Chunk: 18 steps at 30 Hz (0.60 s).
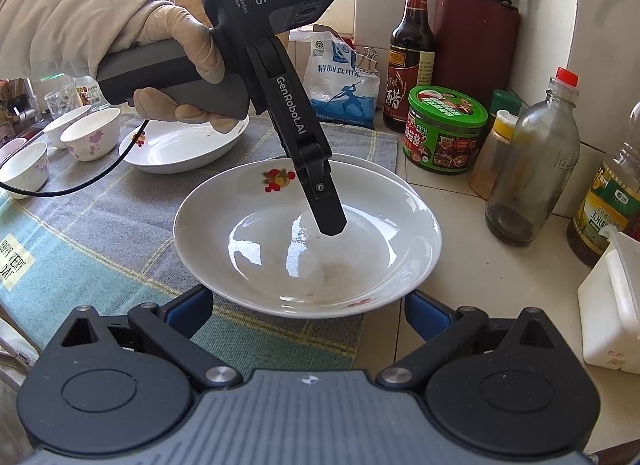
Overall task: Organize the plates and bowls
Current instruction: 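Lower the large plate onto the stained plate and open the left gripper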
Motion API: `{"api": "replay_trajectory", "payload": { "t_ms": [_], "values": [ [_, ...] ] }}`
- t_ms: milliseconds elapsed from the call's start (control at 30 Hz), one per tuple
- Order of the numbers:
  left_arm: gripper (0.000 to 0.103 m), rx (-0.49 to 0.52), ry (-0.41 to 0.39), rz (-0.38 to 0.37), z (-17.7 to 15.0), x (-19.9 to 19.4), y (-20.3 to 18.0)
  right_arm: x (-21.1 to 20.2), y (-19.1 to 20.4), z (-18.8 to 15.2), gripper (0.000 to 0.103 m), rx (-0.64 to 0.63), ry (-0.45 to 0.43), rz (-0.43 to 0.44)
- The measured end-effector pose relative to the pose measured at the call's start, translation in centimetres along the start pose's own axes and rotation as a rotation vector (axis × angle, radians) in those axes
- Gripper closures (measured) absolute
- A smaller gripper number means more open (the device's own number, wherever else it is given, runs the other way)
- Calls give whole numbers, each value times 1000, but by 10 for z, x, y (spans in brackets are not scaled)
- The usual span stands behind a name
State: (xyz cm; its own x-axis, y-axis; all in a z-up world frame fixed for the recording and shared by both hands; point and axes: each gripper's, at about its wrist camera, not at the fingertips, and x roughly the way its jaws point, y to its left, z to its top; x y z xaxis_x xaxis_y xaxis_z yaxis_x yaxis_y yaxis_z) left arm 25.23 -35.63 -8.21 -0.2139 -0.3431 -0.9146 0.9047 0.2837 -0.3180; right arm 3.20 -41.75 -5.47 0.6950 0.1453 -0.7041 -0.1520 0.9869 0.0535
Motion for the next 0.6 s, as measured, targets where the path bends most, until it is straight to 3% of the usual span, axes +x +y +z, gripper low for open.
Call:
{"api": "replay_trajectory", "payload": {
  "t_ms": [600],
  "values": [
    [8, -60, -38, -11, -15, -27, 15, 9, -1, 2, 0, -13, 3, 3]
  ]
}}
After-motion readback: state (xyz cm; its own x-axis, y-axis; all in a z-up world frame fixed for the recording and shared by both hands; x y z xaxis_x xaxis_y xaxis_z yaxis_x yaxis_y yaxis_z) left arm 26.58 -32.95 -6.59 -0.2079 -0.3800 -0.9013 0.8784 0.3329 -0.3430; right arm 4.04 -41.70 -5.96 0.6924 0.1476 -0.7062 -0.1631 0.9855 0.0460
